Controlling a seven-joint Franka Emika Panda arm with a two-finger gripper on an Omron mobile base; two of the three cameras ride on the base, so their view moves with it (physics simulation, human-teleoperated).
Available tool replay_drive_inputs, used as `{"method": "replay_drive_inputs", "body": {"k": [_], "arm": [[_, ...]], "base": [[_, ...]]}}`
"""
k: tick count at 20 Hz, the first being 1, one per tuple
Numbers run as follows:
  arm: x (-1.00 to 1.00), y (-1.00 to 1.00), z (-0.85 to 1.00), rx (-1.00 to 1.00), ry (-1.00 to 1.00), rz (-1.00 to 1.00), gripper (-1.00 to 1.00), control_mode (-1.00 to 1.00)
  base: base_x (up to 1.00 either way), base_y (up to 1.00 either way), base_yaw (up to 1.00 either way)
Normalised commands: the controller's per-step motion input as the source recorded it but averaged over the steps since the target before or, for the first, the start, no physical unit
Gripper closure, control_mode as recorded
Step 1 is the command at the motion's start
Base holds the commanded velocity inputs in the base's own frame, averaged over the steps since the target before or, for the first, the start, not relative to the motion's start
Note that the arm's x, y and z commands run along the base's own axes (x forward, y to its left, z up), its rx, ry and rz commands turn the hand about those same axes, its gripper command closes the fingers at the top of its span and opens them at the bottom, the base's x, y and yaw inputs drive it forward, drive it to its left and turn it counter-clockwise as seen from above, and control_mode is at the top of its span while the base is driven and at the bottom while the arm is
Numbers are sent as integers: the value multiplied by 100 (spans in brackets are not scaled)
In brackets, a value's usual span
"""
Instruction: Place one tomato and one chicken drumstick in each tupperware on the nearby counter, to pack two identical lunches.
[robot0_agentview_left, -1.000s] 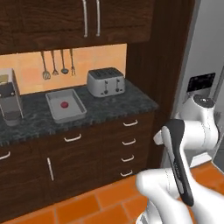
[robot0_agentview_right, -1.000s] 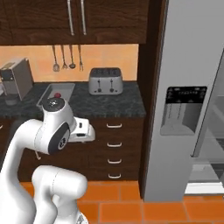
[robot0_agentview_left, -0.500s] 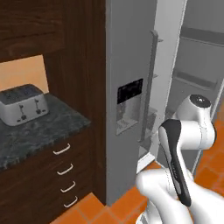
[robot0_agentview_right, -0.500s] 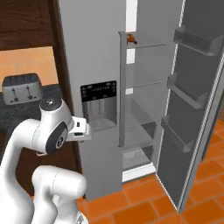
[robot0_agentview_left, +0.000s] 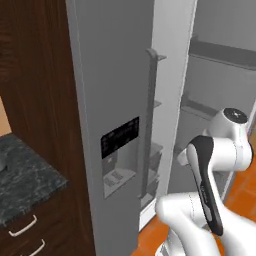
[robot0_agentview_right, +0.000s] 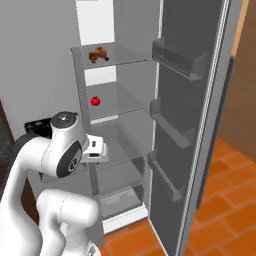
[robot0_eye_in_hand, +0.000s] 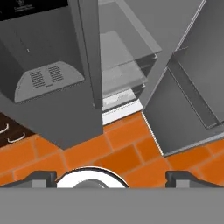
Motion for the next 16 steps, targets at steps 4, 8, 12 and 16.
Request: {"method": "replay_drive_inputs", "body": {"k": [4, 8, 12, 16], "arm": [[0, 0, 0, 0, 0, 0, -100, 100], [0, 0, 0, 0, 0, 0, -100, 100], [0, 0, 0, 0, 0, 0, -100, 100], [0, 0, 0, 0, 0, 0, -100, 100]], "base": [[100, -21, 35], [81, -74, 42], [81, -31, 40], [99, 3, 40]]}}
